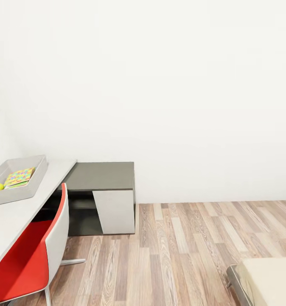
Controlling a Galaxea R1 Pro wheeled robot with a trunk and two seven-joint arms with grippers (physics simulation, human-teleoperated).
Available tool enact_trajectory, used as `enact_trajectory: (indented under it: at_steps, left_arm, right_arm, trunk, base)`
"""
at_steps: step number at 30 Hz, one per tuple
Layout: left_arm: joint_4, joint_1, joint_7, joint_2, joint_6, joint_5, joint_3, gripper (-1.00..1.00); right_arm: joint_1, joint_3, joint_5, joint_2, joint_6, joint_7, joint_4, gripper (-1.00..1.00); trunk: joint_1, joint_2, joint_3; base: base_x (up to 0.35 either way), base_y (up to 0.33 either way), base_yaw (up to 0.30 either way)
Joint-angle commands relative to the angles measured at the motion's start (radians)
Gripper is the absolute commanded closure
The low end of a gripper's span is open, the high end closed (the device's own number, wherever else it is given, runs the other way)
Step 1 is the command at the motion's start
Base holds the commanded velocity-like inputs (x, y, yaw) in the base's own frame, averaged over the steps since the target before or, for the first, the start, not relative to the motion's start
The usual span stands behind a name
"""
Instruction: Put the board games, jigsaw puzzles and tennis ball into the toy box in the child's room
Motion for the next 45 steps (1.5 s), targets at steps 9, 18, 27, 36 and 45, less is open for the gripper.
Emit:
enact_trajectory:
  at_steps: [9, 18, 27, 36, 45]
  left_arm:
    - [0.003, 0.043, 0.001, 0.015, -0.011, -0.031, -0.006, -1.00]
    - [0.003, 0.073, 0.002, -0.018, -0.009, -0.045, -0.004, -1.00]
    - [-0.004, 0.076, 0.002, -0.050, -0.006, -0.045, -0.001, -1.00]
    - [-0.029, 0.075, 0.002, -0.060, -0.009, -0.041, 0.011, -1.00]
    - [-0.035, 0.075, 0.002, -0.067, -0.007, -0.043, 0.009, -1.00]
  right_arm:
    - [0.054, 0.013, -0.004, 0.003, -0.010, 0.001, 0.000, -1.00]
    - [0.096, 0.027, -0.002, 0.005, -0.010, 0.027, 0.000, -1.00]
    - [0.107, 0.032, -0.014, 0.006, -0.008, 0.061, 0.000, -1.00]
    - [0.108, 0.031, -0.011, 0.001, -0.013, 0.059, -0.005, -1.00]
    - [0.108, 0.031, -0.011, 0.004, -0.014, 0.059, -0.008, -1.00]
  trunk:
    - [0.001, -0.002, -0.002]
    - [0.001, -0.002, -0.002]
    - [0.001, -0.002, -0.002]
    - [0.001, -0.002, -0.002]
    - [0.001, -0.002, -0.002]
  base:
    - [0.000, 0.000, 0.000]
    - [0.000, 0.000, 0.000]
    - [0.000, 0.000, 0.000]
    - [0.000, 0.000, 0.000]
    - [0.000, 0.000, 0.000]
